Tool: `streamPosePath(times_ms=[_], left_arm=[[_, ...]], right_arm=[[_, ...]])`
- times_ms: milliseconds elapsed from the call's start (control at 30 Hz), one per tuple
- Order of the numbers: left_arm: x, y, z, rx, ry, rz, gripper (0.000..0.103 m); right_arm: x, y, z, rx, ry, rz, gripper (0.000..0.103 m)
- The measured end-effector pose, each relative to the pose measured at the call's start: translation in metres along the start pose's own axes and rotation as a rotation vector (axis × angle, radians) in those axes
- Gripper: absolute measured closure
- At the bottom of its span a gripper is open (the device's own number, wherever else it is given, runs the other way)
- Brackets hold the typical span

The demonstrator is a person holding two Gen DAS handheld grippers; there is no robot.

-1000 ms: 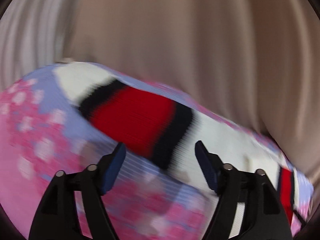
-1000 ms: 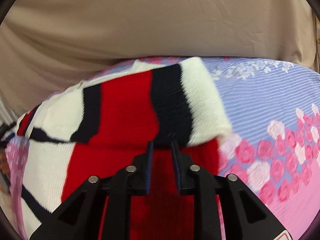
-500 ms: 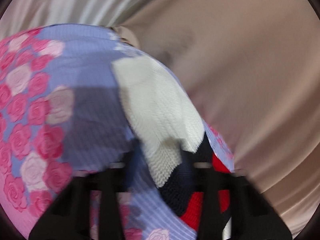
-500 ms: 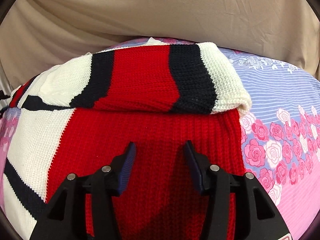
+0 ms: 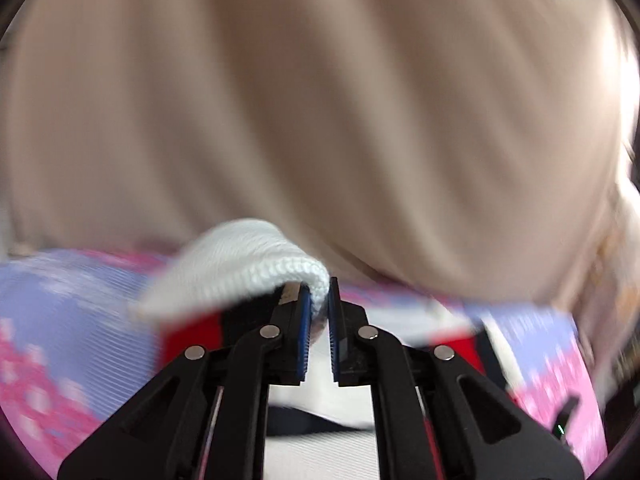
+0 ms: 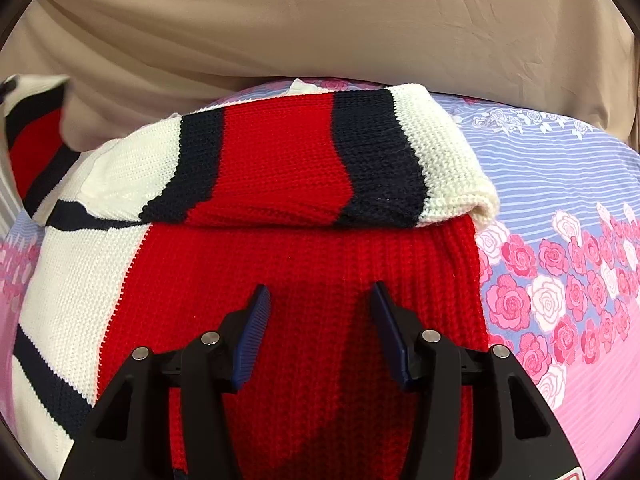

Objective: Fold small clothes

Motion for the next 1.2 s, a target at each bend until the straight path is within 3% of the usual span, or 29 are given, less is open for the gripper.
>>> streamPosePath(times_ms=[133, 200, 267, 333, 433, 533, 700, 767, 867, 933, 1000, 1033, 1100, 1200], left_arm=[[-0.083, -0.098, 0.091, -0.069, 0.247, 0.113, 0.090], [-0.108, -0.107, 0.128, -0.080, 0.326, 0.091, 0.090], [-0.101, -0.110, 0.148, -0.071, 0.321, 0.089, 0.080], [-0.081, -0.095, 0.149, -0.041, 0.277, 0.069, 0.054], [-0.044, -0.052, 0.139, 0.009, 0.205, -0.010, 0.047], [-0.029, 0.000, 0.124, 0.097, 0.193, -0.085, 0.043], [-0.031, 0.076, 0.129, 0.417, 0.229, -0.058, 0.043], [-0.032, 0.088, 0.130, 0.495, 0.224, -0.038, 0.043], [-0.034, 0.093, 0.127, 0.534, 0.215, -0.020, 0.043], [-0.038, 0.095, 0.123, 0.557, 0.222, -0.001, 0.044], [-0.043, 0.097, 0.121, 0.582, 0.227, 0.013, 0.051], [-0.045, 0.097, 0.118, 0.589, 0.228, 0.010, 0.064], [-0.046, 0.096, 0.112, 0.587, 0.225, 0.000, 0.083], [-0.043, 0.102, 0.111, 0.547, 0.231, -0.046, 0.092]], right_arm=[[0.001, -0.005, 0.000, -0.032, -0.005, -0.033, 0.052], [0.003, -0.008, -0.001, -0.046, -0.008, -0.047, 0.047], [0.007, -0.012, -0.002, -0.067, -0.026, -0.051, 0.042], [0.011, -0.016, -0.003, -0.085, -0.040, -0.076, 0.040], [0.019, -0.014, -0.007, -0.079, -0.070, -0.105, 0.039], [0.025, 0.003, -0.017, -0.045, -0.061, -0.149, 0.039], [0.007, 0.022, -0.048, -0.065, 0.037, -0.262, 0.036], [-0.006, 0.025, -0.059, -0.072, 0.063, -0.247, 0.036], [-0.031, 0.026, -0.068, -0.100, 0.125, -0.202, 0.036], [-0.040, 0.030, -0.070, -0.123, 0.135, -0.186, 0.047], [-0.043, 0.038, -0.076, -0.121, 0.135, -0.186, 0.095], [-0.038, 0.043, -0.083, -0.127, 0.128, -0.219, 0.095], [-0.005, 0.047, -0.107, -0.124, -0.012, -0.257, 0.096], [0.059, 0.036, -0.136, -0.129, -0.235, -0.301, 0.096]])
Point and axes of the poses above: each gripper's, at about its wrist camera, not at the fingertips, and x roughly against the way its jaws point, y to its left, z to its underside, the point moved 5 cm from there along -x, roughly the way its jaws point, and after that the axes turned 4 degrees about -x, right-handed, at the moved point
